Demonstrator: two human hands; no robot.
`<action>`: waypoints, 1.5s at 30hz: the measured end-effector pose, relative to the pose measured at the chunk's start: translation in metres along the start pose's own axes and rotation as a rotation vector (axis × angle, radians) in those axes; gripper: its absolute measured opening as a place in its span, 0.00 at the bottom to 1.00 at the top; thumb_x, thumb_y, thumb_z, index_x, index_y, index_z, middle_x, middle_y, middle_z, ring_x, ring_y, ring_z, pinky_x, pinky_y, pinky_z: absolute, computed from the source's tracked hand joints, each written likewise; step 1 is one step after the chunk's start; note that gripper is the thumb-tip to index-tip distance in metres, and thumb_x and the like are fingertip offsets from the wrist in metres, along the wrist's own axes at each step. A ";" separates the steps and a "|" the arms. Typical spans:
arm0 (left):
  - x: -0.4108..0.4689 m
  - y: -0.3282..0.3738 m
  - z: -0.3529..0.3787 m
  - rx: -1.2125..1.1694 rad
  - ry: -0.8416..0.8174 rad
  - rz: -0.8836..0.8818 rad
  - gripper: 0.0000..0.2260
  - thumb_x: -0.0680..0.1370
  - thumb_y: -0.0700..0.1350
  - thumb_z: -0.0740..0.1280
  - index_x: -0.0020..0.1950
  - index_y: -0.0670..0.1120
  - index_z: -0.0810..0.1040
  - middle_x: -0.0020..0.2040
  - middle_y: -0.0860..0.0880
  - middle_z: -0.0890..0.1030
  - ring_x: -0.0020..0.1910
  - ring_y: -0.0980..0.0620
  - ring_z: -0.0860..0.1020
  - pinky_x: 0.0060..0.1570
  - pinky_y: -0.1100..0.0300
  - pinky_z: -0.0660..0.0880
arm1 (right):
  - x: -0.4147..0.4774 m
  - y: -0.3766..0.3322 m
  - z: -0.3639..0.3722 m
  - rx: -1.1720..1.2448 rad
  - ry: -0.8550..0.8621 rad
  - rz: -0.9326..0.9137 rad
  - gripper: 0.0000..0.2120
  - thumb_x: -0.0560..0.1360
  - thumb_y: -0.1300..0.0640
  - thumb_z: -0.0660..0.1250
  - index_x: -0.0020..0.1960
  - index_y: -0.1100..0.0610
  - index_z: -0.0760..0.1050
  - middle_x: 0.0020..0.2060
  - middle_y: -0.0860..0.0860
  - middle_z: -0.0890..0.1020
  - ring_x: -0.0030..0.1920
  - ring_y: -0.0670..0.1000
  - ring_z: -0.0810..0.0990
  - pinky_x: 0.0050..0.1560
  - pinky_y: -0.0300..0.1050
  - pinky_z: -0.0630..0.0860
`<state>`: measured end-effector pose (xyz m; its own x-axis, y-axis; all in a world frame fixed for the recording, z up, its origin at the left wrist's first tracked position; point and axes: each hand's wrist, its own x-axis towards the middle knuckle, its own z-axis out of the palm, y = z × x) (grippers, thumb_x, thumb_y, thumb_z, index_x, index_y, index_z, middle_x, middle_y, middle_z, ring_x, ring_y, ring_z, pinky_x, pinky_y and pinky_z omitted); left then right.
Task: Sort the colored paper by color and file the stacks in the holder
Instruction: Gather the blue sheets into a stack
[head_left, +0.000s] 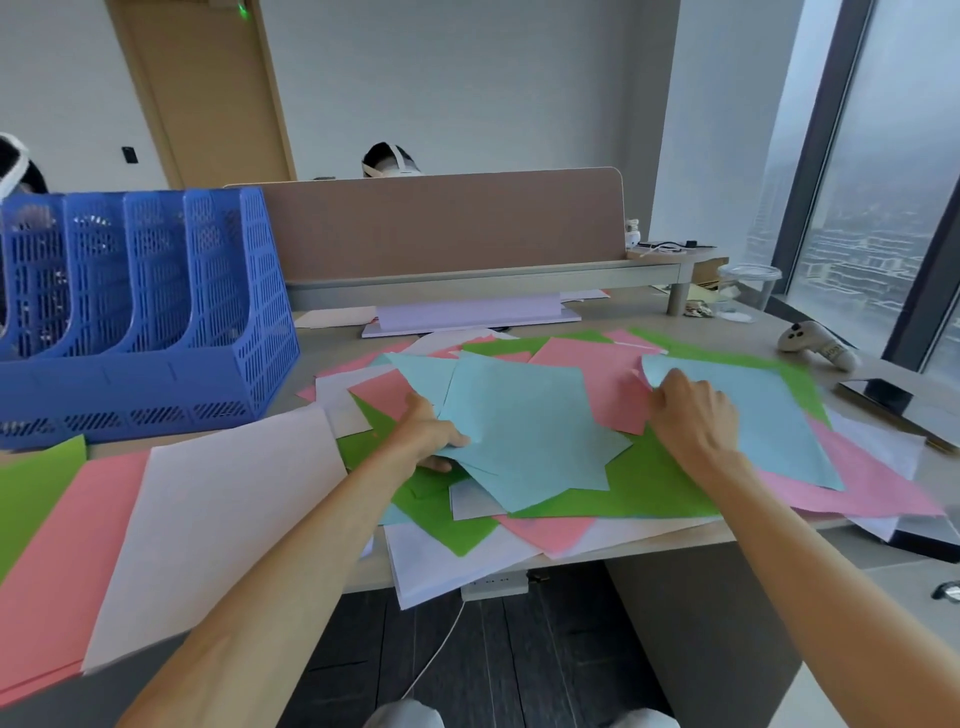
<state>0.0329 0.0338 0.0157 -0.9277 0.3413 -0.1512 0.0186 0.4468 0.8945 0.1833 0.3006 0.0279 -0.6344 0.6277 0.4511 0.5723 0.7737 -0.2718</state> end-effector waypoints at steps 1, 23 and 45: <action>0.001 0.000 -0.001 0.007 -0.010 -0.009 0.27 0.72 0.37 0.73 0.63 0.46 0.59 0.58 0.47 0.73 0.47 0.51 0.78 0.25 0.63 0.76 | -0.002 -0.007 -0.002 0.049 -0.003 -0.019 0.06 0.77 0.60 0.56 0.48 0.62 0.69 0.44 0.64 0.80 0.39 0.62 0.74 0.38 0.51 0.69; -0.010 -0.005 0.008 -0.108 0.001 0.069 0.44 0.71 0.39 0.74 0.76 0.42 0.48 0.71 0.44 0.67 0.67 0.44 0.71 0.65 0.49 0.70 | -0.055 -0.096 0.020 0.111 -0.651 -0.362 0.31 0.74 0.35 0.38 0.55 0.51 0.72 0.59 0.55 0.78 0.62 0.62 0.73 0.62 0.57 0.68; -0.066 0.061 -0.083 -0.420 0.200 0.705 0.20 0.74 0.38 0.72 0.63 0.47 0.71 0.57 0.52 0.81 0.54 0.56 0.81 0.52 0.59 0.79 | -0.005 -0.116 -0.050 1.556 0.001 -0.076 0.15 0.70 0.66 0.73 0.56 0.60 0.77 0.47 0.49 0.84 0.41 0.43 0.83 0.39 0.36 0.78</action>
<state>0.0646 -0.0297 0.1155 -0.8004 0.2544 0.5429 0.5144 -0.1737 0.8398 0.1458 0.2039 0.0996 -0.6349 0.5849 0.5047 -0.5430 0.1268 -0.8301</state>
